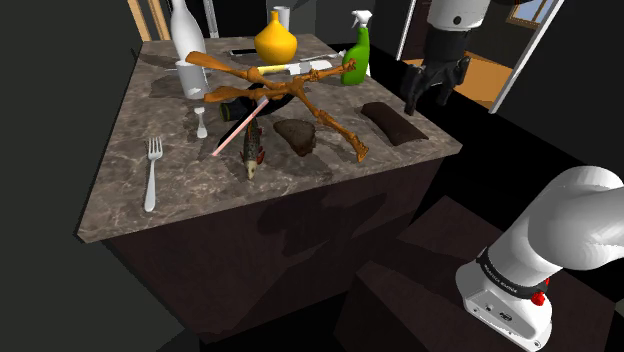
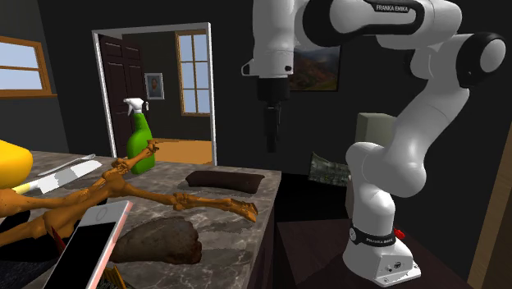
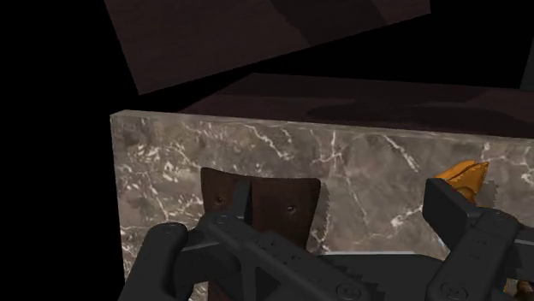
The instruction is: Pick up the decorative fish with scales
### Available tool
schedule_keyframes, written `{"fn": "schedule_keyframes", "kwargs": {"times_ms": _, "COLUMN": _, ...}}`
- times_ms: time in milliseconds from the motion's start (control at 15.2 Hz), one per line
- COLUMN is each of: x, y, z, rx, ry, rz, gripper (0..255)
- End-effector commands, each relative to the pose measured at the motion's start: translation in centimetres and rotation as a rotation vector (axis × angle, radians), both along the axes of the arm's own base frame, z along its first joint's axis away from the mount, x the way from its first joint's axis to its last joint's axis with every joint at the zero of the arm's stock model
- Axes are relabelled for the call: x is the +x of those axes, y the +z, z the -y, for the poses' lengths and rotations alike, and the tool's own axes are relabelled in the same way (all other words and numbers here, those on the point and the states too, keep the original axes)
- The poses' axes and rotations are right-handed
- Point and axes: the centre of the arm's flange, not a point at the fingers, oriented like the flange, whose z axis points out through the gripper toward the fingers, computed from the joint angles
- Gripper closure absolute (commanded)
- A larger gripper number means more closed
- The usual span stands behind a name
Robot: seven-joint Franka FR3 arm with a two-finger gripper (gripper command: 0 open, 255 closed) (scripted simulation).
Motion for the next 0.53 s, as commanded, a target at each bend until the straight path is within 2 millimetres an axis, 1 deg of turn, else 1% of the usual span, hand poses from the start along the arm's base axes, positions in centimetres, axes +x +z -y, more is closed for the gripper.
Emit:
{"fn": "schedule_keyframes", "kwargs": {"times_ms": 0, "x": 0.7, "y": -0.8, "z": -2.3, "rx": 0.015, "ry": -0.027, "rz": 0.018, "gripper": 0}}
{"fn": "schedule_keyframes", "kwargs": {"times_ms": 462, "x": 3.4, "y": -3.0, "z": -9.8, "rx": 0.061, "ry": -0.113, "rz": 0.076, "gripper": 0}}
